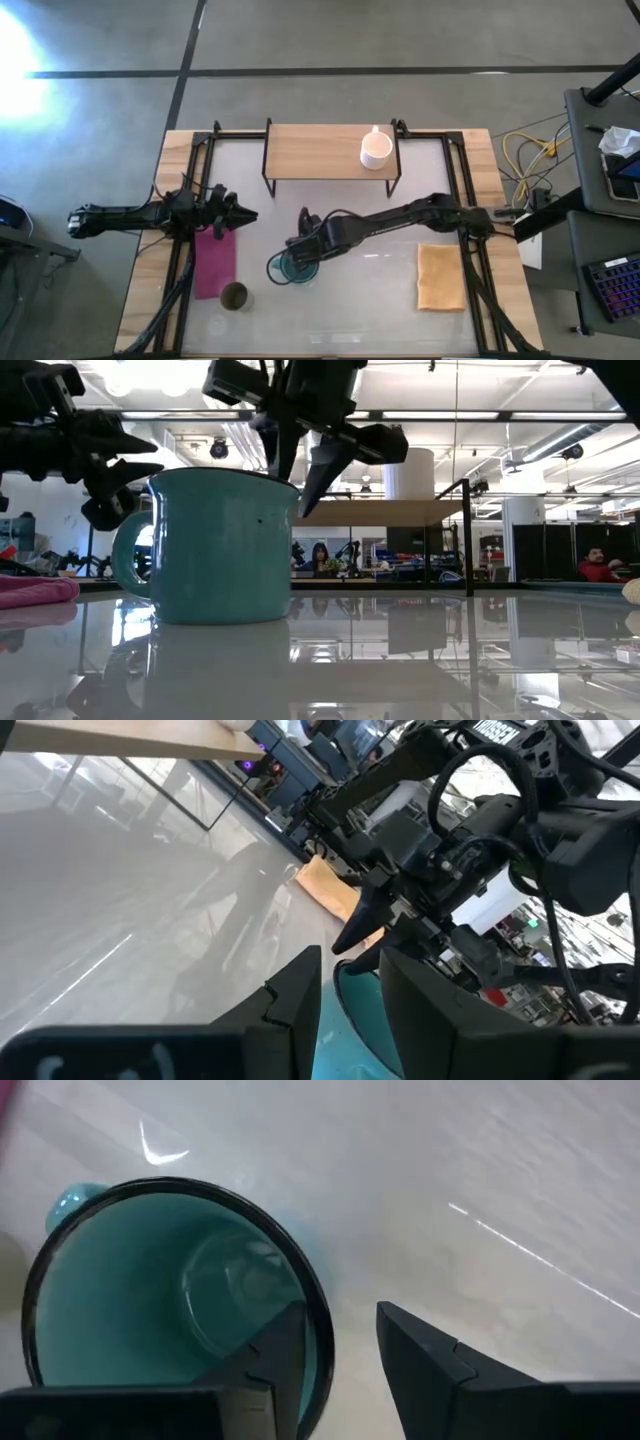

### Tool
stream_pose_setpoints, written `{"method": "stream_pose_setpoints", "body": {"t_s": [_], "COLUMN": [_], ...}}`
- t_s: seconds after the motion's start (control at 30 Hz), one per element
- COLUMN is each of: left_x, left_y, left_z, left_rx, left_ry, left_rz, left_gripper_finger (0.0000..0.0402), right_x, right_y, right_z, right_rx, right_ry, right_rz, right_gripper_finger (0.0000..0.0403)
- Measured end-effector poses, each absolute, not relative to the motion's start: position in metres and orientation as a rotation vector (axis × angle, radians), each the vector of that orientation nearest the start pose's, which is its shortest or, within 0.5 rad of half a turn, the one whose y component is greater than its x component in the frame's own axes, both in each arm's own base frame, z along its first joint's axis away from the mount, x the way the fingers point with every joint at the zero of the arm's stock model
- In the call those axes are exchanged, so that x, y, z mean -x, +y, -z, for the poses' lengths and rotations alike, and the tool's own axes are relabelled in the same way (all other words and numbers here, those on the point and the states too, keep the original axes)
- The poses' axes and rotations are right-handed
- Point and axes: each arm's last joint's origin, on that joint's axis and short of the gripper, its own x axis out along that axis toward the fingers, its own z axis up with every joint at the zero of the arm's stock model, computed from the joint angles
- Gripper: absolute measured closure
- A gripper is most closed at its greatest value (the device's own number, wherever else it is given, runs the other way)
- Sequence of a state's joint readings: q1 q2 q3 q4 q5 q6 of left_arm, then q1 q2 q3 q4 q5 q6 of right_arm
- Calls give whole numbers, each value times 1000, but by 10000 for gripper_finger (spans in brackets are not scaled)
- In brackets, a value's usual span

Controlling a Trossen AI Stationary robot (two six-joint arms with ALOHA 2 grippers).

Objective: Stack small to large cups/mugs on shelf
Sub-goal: Put the blue mug on the shelf

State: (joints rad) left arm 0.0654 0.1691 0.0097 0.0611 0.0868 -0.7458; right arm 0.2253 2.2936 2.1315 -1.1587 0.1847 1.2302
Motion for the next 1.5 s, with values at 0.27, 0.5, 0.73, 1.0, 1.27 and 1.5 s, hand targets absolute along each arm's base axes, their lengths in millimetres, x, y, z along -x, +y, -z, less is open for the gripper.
{"method": "stream_pose_setpoints", "body": {"t_s": [0.27, 0.5, 0.73, 1.0, 1.27, 1.5], "left_x": [-109, -110, -111, -111, -110, -110], "left_y": [5, 5, 5, 5, 5, 5], "left_z": [-156, -153, -153, -153, -154, -154], "left_rx": [753, 753, 754, 753, 753, 753], "left_ry": [127, 155, 158, 153, 147, 146], "left_rz": [-36, -47, -48, -46, -46, -46], "left_gripper_finger": [311, 311, 311, 311, 311, 311], "right_x": [-462, -464, -466, -440, -391, -367], "right_y": [100, 97, 90, 78, 59, 31], "right_z": [-218, -226, -247, -321, -379, -401], "right_rx": [-747, -727, -730, -816, -826, -840], "right_ry": [1133, 1138, 1112, 951, 687, 535], "right_rz": [732, 664, 645, 725, 962, 1131], "right_gripper_finger": [304, 381, 388, 388, 389, 389]}}
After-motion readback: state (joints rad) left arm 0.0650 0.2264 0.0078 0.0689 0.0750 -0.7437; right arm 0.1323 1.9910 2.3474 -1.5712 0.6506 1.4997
